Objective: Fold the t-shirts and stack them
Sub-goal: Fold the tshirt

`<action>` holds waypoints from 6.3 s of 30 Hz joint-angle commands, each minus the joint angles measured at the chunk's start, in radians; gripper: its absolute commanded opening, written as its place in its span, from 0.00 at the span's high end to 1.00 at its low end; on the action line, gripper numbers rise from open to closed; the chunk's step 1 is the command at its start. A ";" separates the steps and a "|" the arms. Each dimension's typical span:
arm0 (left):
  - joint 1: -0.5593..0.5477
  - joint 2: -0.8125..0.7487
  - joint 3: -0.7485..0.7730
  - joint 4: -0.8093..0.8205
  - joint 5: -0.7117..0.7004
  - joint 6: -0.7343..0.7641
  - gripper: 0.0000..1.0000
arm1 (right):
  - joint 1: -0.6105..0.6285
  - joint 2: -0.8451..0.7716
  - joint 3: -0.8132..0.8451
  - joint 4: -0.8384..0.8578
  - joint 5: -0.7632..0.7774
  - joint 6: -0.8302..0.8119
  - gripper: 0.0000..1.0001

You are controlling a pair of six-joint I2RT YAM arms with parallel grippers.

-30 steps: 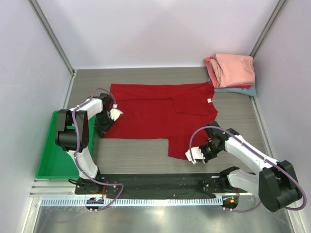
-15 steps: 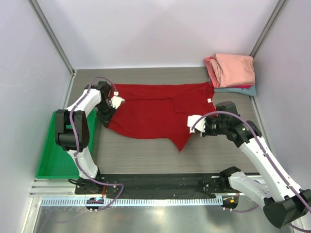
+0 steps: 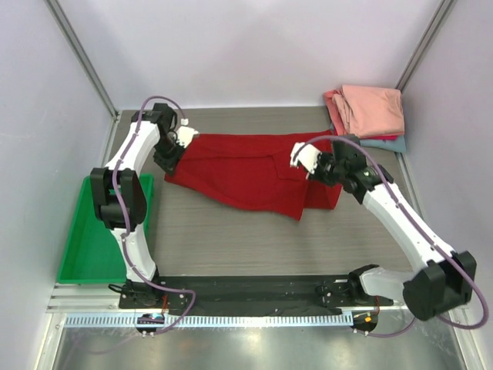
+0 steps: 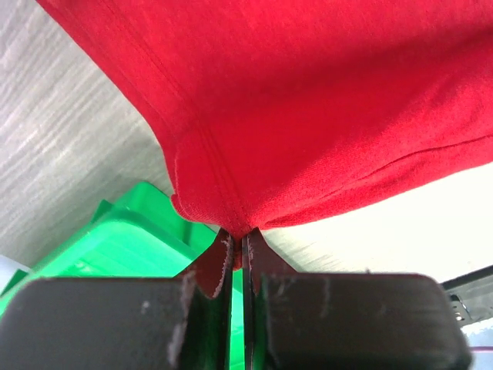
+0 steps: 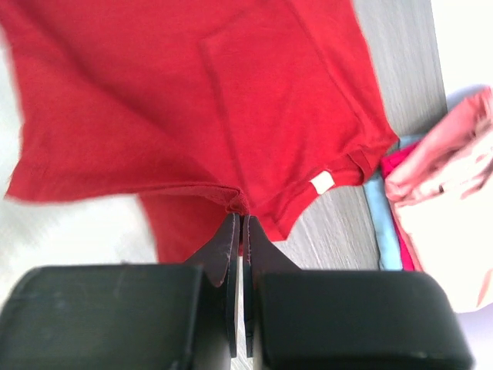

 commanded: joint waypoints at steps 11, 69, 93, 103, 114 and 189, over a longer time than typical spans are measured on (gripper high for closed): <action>0.047 0.187 0.259 -0.011 0.012 -0.043 1.00 | -0.181 0.355 0.320 0.240 0.005 0.163 0.99; 0.030 0.379 0.187 0.032 0.048 -0.195 0.85 | -0.126 1.021 0.749 -0.134 -0.222 0.196 0.59; 0.029 0.311 0.147 0.042 0.054 -0.189 0.85 | -0.026 1.102 1.071 -0.057 0.040 0.043 0.91; 0.021 0.078 0.153 -0.046 0.189 0.041 0.63 | 0.037 0.954 0.951 0.093 0.220 0.143 0.58; -0.025 -0.043 -0.177 0.057 -0.034 0.488 0.58 | 0.037 0.653 0.561 0.090 0.241 0.202 0.57; -0.051 0.205 -0.131 0.333 -0.256 0.373 0.62 | 0.040 0.672 0.518 0.050 0.226 0.181 0.58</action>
